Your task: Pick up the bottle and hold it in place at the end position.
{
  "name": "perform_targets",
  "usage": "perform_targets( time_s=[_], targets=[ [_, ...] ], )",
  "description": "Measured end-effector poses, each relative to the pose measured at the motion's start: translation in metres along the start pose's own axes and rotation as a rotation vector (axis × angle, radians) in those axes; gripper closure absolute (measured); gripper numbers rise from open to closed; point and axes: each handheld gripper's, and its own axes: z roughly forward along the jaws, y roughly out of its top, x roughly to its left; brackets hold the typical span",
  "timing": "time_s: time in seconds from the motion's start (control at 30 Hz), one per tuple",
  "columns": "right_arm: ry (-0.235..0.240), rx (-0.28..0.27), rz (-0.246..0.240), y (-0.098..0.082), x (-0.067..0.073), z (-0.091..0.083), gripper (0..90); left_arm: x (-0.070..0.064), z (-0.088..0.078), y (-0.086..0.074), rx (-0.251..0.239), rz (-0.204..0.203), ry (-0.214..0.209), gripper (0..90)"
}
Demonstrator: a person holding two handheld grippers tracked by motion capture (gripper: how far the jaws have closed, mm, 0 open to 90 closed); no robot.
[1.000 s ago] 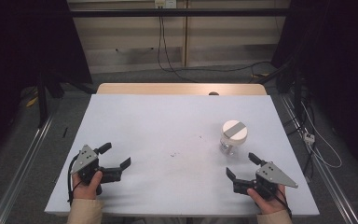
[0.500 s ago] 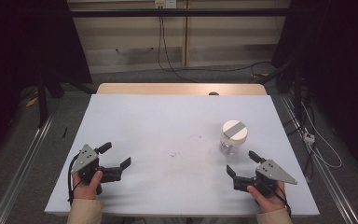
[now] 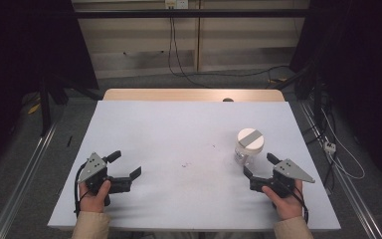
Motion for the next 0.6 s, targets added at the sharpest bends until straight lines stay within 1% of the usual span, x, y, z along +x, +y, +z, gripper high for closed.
perform_targets(
  time_s=[0.07, 0.1, 0.13, 0.17, 0.23, 0.27, 0.3, 0.33, 0.47, 0.6],
  targets=[
    [-0.004, 0.007, 0.006, 0.001, -0.001, 0.003, 4.1, -0.001, 0.001, 0.0, 0.0, -0.001, 0.0, 3.1],
    [-0.009, 0.008, 0.016, 0.001, -0.002, 0.005, 4.0, -0.001, 0.0, 0.001, -0.003, 0.005, 0.006, 3.1],
    [-0.01, 0.007, 0.028, 0.002, -0.004, 0.007, 4.0, -0.002, 0.0, 0.001, -0.012, 0.004, 0.005, 3.1],
    [-0.007, 0.008, 0.035, 0.003, -0.005, 0.009, 4.0, -0.002, 0.0, 0.002, -0.014, 0.011, 0.001, 3.1],
    [-0.01, 0.011, 0.036, 0.003, -0.006, 0.01, 3.8, -0.002, 0.0, 0.002, -0.015, 0.012, -0.001, 3.1],
    [-0.023, 0.016, 0.035, 0.004, -0.009, 0.014, 3.7, -0.003, 0.0, 0.002, -0.011, 0.013, 0.0, 3.1],
    [-0.025, 0.017, 0.043, 0.004, -0.009, 0.014, 3.8, -0.003, 0.002, 0.002, -0.013, 0.005, -0.002, 3.1],
    [-0.025, 0.017, 0.049, 0.005, -0.01, 0.016, 3.9, -0.003, 0.002, 0.002, -0.012, 0.01, -0.002, 3.1],
    [-0.031, 0.03, 0.047, 0.007, -0.01, 0.02, 4.0, -0.003, 0.004, 0.002, -0.015, 0.002, -0.004, 3.1],
    [-0.036, 0.044, 0.059, 0.008, -0.011, 0.026, 4.2, -0.005, 0.006, 0.003, -0.014, 0.002, -0.004, 3.1]
  ],
)
